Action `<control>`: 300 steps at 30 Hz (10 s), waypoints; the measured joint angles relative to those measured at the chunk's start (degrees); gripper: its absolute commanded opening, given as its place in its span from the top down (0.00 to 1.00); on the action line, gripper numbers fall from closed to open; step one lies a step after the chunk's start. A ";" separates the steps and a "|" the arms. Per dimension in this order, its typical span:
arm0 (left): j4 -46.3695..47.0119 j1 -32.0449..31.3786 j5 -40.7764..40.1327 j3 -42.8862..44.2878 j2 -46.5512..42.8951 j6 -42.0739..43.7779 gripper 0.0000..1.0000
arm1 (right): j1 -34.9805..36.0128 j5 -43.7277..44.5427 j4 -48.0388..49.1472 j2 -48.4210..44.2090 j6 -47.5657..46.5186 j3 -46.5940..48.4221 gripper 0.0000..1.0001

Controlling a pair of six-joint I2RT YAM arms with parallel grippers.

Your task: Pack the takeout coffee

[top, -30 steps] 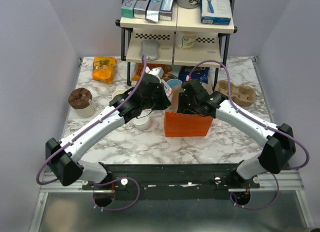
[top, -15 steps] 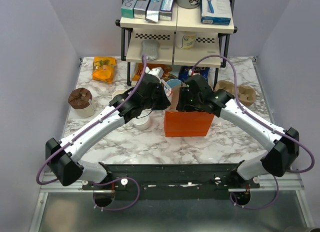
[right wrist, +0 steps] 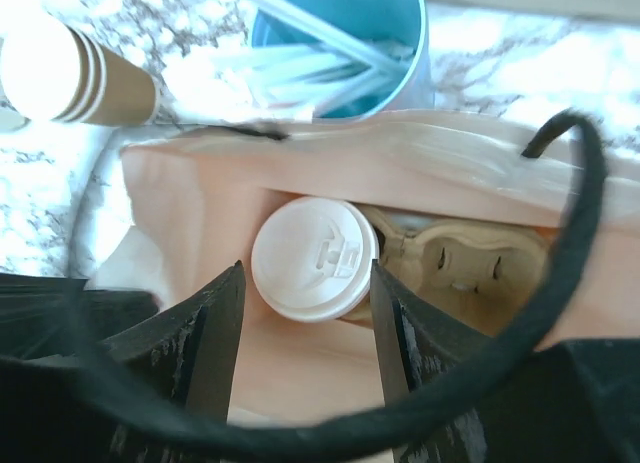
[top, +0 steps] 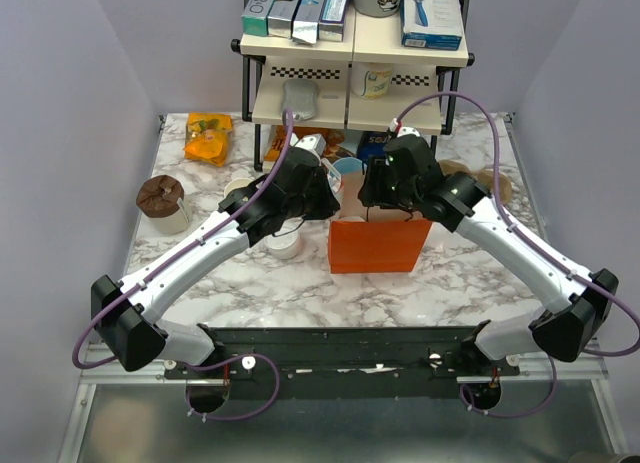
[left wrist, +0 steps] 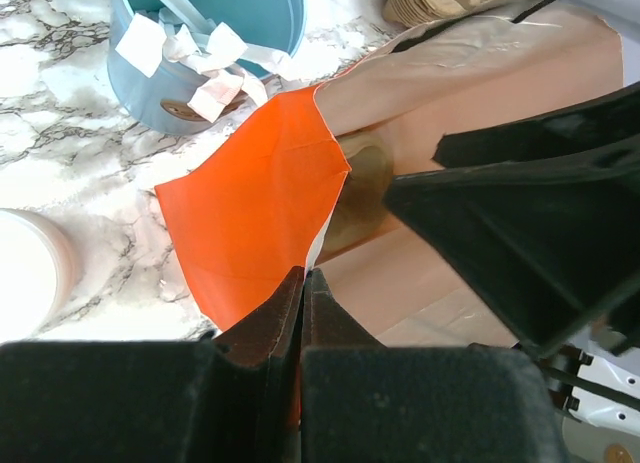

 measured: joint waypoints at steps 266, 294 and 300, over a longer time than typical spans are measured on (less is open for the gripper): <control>-18.38 -7.26 29.33 53.59 26.95 38.77 0.96 | 0.00 27.96 -2.97 -56.26 -5.42 -27.06 0.01; -21.64 -8.00 25.73 61.51 29.27 39.95 0.01 | 0.00 30.51 -3.06 -53.83 -3.63 -28.17 0.00; -17.38 -8.00 26.49 55.78 17.38 37.73 0.01 | 0.00 30.53 -3.45 -53.81 -2.21 -27.80 0.00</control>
